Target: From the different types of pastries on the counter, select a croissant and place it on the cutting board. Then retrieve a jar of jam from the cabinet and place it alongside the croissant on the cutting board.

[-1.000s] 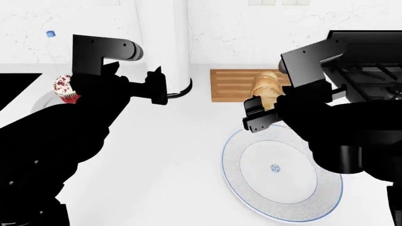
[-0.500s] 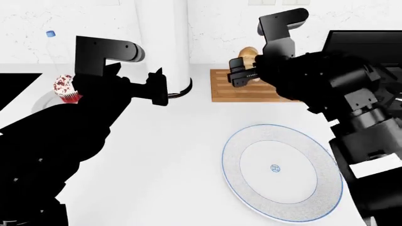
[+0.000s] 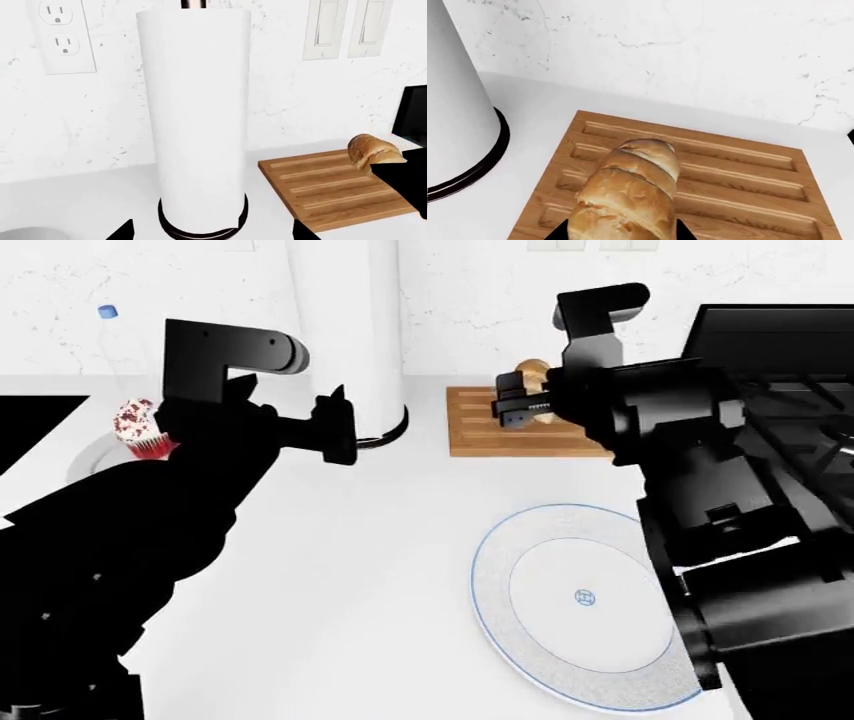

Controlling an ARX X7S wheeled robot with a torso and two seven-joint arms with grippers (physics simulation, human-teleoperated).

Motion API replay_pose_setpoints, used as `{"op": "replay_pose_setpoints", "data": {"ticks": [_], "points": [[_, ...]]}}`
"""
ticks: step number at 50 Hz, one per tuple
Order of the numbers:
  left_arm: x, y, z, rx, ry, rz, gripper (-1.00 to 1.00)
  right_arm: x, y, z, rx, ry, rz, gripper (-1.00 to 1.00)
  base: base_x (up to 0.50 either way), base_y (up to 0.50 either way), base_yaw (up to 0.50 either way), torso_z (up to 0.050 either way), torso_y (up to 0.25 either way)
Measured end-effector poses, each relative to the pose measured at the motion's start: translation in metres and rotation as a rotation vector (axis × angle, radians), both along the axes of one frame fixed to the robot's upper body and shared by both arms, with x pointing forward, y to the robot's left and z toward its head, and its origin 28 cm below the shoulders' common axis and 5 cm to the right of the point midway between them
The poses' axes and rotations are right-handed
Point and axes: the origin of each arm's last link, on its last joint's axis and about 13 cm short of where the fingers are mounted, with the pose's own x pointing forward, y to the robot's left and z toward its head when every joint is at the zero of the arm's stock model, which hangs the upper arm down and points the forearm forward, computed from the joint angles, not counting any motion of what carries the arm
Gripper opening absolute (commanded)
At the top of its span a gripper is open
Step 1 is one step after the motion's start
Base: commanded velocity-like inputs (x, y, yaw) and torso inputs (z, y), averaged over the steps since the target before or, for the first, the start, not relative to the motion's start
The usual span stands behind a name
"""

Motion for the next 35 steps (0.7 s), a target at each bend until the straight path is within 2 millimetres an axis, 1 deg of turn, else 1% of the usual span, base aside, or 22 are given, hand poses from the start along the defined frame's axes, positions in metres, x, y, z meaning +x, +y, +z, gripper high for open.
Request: {"op": "replay_pose_setpoints", "data": {"ticks": [6,14,35], "points": [[0.0,0.0,-0.001,0.005,-0.01,0.007,1.0,0.0,-0.002,-0.005,0.012,0.024,-0.002,-1.0,0.0,0.0,0.0,0.0,0.0],[0.0,0.0,-0.002,0.005,-0.019,0.001,1.0,-0.001,-0.003,-0.004,0.032,0.036,-0.001,-1.0,0.0,0.0,0.0,0.0,0.0],[-0.001,-0.001,-0.003,0.0,-0.032,-0.034,1.0,0.0,0.002,0.014,0.062,0.01,0.03,-1.0,0.0,0.0,0.0,0.0,0.0]]}}
